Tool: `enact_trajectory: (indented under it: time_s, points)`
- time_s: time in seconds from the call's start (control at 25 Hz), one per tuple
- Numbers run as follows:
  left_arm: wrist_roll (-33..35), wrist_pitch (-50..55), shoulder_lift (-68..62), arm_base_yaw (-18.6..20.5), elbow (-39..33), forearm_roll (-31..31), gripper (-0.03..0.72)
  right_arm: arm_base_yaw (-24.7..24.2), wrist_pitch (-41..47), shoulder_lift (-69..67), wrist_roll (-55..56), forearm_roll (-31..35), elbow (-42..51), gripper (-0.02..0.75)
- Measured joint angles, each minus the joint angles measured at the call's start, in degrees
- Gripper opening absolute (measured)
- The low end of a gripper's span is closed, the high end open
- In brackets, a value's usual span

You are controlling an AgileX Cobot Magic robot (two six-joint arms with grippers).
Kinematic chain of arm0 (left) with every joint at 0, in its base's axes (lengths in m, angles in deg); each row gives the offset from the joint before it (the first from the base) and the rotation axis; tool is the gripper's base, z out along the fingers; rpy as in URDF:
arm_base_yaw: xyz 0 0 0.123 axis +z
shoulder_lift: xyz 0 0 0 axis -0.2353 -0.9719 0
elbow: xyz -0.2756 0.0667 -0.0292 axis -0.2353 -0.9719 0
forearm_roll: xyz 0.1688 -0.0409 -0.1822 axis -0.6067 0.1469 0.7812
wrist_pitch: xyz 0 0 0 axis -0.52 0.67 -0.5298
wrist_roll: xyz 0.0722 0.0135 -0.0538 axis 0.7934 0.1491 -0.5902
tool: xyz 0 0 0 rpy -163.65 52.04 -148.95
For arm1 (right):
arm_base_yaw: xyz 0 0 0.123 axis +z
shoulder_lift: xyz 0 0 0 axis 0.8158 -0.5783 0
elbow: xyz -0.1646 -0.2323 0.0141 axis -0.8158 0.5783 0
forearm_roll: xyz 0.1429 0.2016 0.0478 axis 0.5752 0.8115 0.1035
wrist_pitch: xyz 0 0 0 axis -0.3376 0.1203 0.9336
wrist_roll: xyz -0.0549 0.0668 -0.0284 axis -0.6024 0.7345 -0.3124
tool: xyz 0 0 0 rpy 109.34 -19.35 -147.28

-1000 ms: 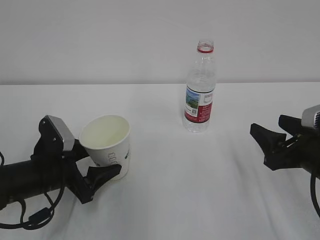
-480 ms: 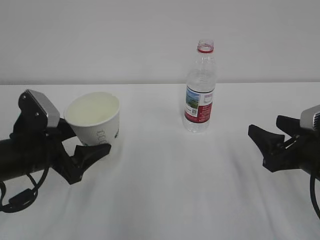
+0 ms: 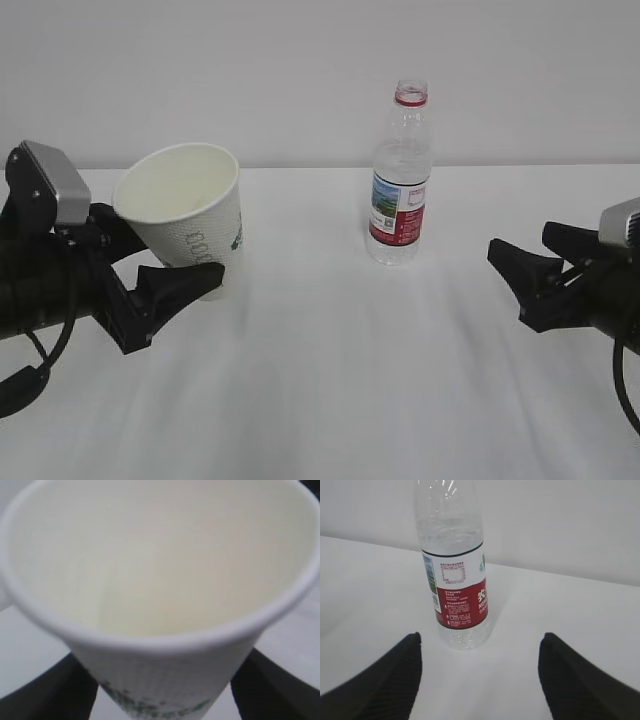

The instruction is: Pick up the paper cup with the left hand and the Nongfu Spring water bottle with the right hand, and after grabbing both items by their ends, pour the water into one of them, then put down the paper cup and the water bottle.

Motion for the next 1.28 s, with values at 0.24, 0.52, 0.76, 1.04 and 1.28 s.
enact_trajectory:
  time_s: [0.24, 0.52, 0.76, 1.04, 1.28]
  points:
    - [-1.0, 7.0, 4.2, 0.0, 0.0, -0.3, 0.573, 0.0, 3.4, 0.0, 1.6, -2.9, -3.8, 0.549]
    - [-1.3, 9.0, 6.5, 0.0, -0.1, -0.3, 0.573, 0.0, 9.7, -0.8, 2.0, -4.3, -8.2, 0.647]
    - [-1.3, 9.0, 6.5, 0.0, -0.2, -0.3, 0.573, 0.0, 9.3, -5.2, 2.1, -10.1, -9.9, 0.664]
    - [-1.4, 9.0, 6.5, 0.0, -0.2, -0.3, 0.573, 0.0, 8.4, -11.0, 2.1, -11.2, -14.0, 0.671]
    - [-1.4, 9.0, 6.5, 0.0, -0.2, -0.3, 0.573, 0.0, 8.3, -13.1, 2.2, -13.1, -19.3, 0.671]
